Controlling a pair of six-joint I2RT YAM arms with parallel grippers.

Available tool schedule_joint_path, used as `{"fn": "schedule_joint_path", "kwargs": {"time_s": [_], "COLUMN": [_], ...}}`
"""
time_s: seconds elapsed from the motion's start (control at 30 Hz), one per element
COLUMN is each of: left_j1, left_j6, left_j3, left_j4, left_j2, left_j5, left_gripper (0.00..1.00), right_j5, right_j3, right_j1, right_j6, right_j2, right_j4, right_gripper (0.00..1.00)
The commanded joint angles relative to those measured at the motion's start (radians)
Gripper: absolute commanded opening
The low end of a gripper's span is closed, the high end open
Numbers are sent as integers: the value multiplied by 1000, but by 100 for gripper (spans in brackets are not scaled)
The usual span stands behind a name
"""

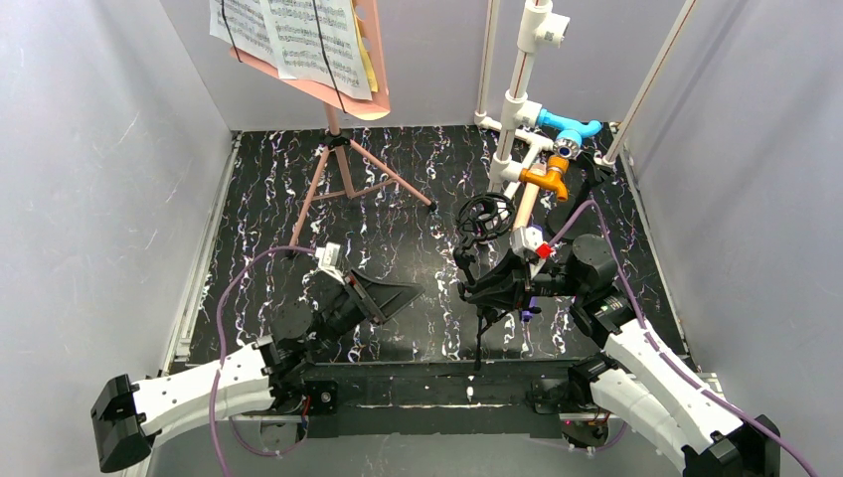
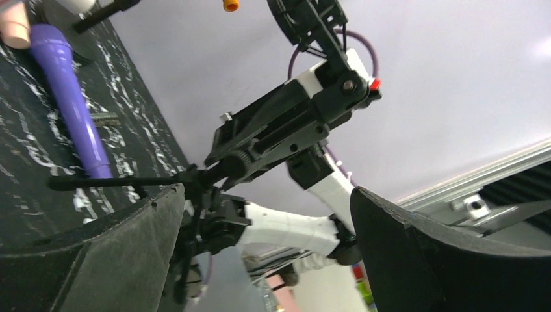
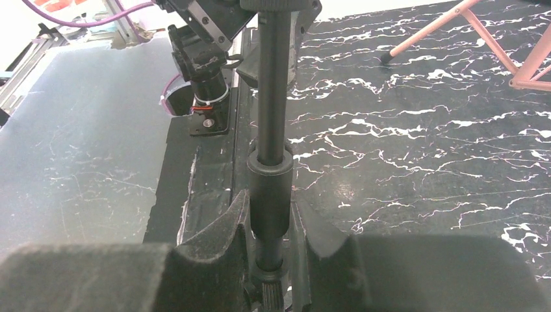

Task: Pack up the instrument practice props
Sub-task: Unscrew the knob on the microphone stand.

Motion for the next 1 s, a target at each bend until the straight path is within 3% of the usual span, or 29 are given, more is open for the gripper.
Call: {"fn": "schedule_joint_path", "kwargs": {"time_s": [0.0,0.27,0.6,0.97], "left_j1": [3,3,3,3], "left_j6": [233,498,766,922], "left_j3": [-85,-117,-54,8], "left_j4": [15,15,10,9], "left_j2": [-111,-187,-99,-4], "left_j5": [8,103,257,310], "left_gripper": [98,98,98,98], "right_j5": [-28,-50,-59,-65], "right_j3": [18,17,17,15], "right_j1": [-6,-10,-12,-12], "right_j6": [10,15,17,17], "right_j2": [-28,-29,-24,-22], "right_j4": [69,69,70,71], "right_gripper": [1,1,1,1]}}
